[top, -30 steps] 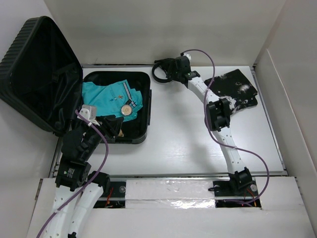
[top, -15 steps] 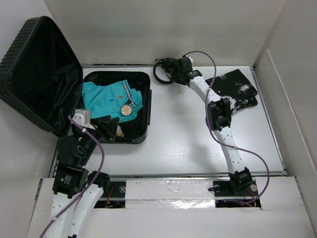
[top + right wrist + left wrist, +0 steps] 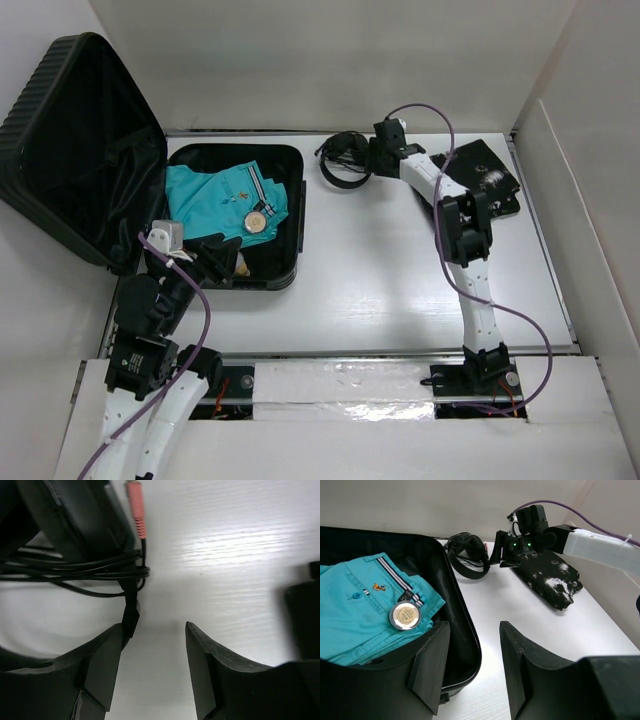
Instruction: Pack the luggage
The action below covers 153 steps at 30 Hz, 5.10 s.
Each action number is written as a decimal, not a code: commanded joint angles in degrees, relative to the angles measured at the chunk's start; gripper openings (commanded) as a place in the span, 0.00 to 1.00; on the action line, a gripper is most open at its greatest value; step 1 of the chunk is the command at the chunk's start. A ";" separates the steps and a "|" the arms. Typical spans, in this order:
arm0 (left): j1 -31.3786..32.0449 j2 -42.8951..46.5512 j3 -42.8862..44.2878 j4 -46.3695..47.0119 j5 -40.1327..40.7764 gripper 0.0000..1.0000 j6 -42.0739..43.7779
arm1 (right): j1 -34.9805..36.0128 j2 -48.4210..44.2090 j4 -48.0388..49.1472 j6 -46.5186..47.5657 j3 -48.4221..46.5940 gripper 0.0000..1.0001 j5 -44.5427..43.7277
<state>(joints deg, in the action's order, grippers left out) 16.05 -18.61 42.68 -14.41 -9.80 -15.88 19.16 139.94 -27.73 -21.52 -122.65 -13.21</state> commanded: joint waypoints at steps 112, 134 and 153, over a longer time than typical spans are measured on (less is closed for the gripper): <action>-0.85 -1.60 1.45 2.99 -1.45 0.42 0.15 | -10.02 -18.07 0.52 8.95 28.89 0.70 -2.08; -1.10 -7.31 0.39 4.83 -4.51 0.39 -2.49 | 2.90 -21.27 2.49 5.97 25.78 0.13 18.91; 15.37 -37.62 10.29 20.66 2.90 0.00 -14.11 | 0.44 -78.13 43.46 -8.00 80.36 0.00 16.75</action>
<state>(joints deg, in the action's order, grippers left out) 24.16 -53.60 46.54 2.44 -17.89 -29.98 19.49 66.63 6.15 -24.69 -48.05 7.73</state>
